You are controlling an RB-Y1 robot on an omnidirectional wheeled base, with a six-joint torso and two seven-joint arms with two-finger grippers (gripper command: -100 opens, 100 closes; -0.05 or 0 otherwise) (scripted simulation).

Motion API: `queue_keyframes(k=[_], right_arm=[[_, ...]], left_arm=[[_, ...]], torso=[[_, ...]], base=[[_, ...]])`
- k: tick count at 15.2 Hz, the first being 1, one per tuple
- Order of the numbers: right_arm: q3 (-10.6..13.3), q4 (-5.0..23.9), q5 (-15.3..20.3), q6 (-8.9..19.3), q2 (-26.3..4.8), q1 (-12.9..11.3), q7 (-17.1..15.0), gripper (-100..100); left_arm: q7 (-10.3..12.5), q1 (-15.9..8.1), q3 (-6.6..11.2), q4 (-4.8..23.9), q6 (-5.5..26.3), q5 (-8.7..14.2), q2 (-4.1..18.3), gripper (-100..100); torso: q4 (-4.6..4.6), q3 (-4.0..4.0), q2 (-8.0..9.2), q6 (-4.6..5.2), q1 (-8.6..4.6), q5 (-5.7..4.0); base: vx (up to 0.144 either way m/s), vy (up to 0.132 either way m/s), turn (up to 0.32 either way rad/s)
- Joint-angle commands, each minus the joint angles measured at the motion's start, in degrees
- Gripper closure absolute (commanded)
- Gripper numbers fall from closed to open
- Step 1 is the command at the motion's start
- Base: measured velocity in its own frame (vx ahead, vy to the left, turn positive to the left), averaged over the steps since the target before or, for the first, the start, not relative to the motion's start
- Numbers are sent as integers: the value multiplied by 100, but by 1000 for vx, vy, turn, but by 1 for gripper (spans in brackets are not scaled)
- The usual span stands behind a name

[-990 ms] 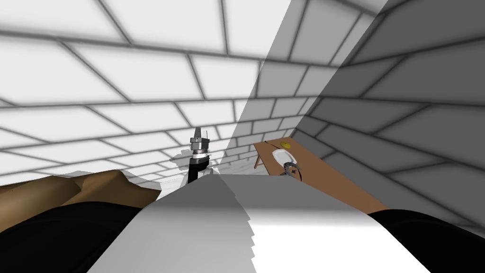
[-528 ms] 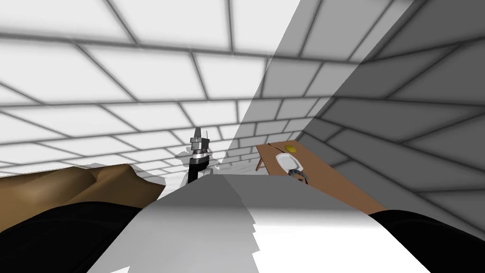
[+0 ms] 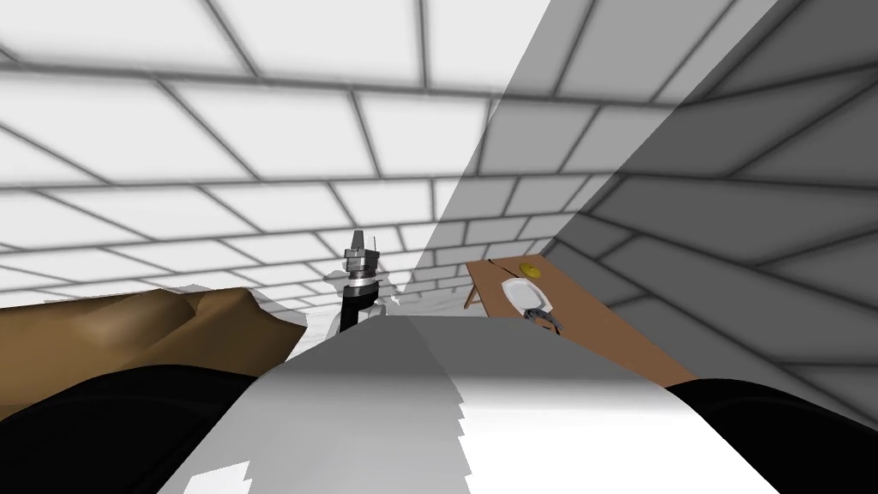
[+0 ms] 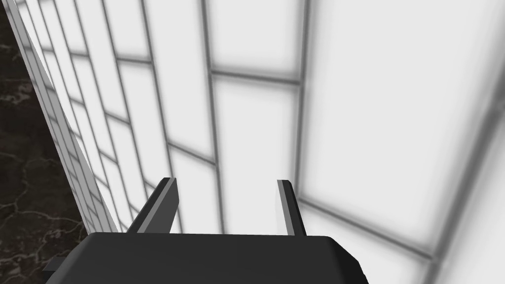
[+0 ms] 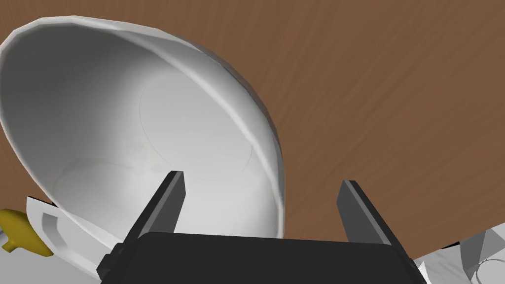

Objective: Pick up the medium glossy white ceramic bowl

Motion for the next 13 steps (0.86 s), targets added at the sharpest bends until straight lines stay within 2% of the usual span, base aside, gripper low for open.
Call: queue_keyframes(k=[1, 2, 6, 7, 12, 13], right_arm=[[0, 0, 0, 0, 0, 0, 0, -100], [5, 18, -5, -7, 9, -15, 3, 100], [4, 18, -7, -7, 10, -12, 1, 100], [-19, -168, 5, 41, -120, 118, -15, 100], [-69, -550, 24, 132, -401, 386, -56, 100], [-53, -431, 14, 96, -319, 304, -44, 100]], left_arm=[[0, 0, 0, 0, 0, 0, 0, 0], [0, 0, 0, 0, 0, 0, 0, 0], [0, 1, 0, 0, 0, 0, 0, 0], [0, 1, 0, 0, 0, 0, 0, 0], [0, 1, 0, 0, 0, 0, 0, 0], [0, 2, 0, 0, 0, 0, 0, 0]], torso=[[0, 0, 0, 0, 0, 0], [-1, -1, -2, 2, 1, 1], [-3, -8, -13, -1, 2, 0], [-3, -8, -14, -1, 1, 0], [-8, -18, -31, -2, 14, 5], [-9, -19, -31, 0, 14, 6]], base=[[-24, -7, 30], [-8, -3, 1], [0, 0, 0], [21, 5, -81], [37, 15, -87], [19, 6, -40]])
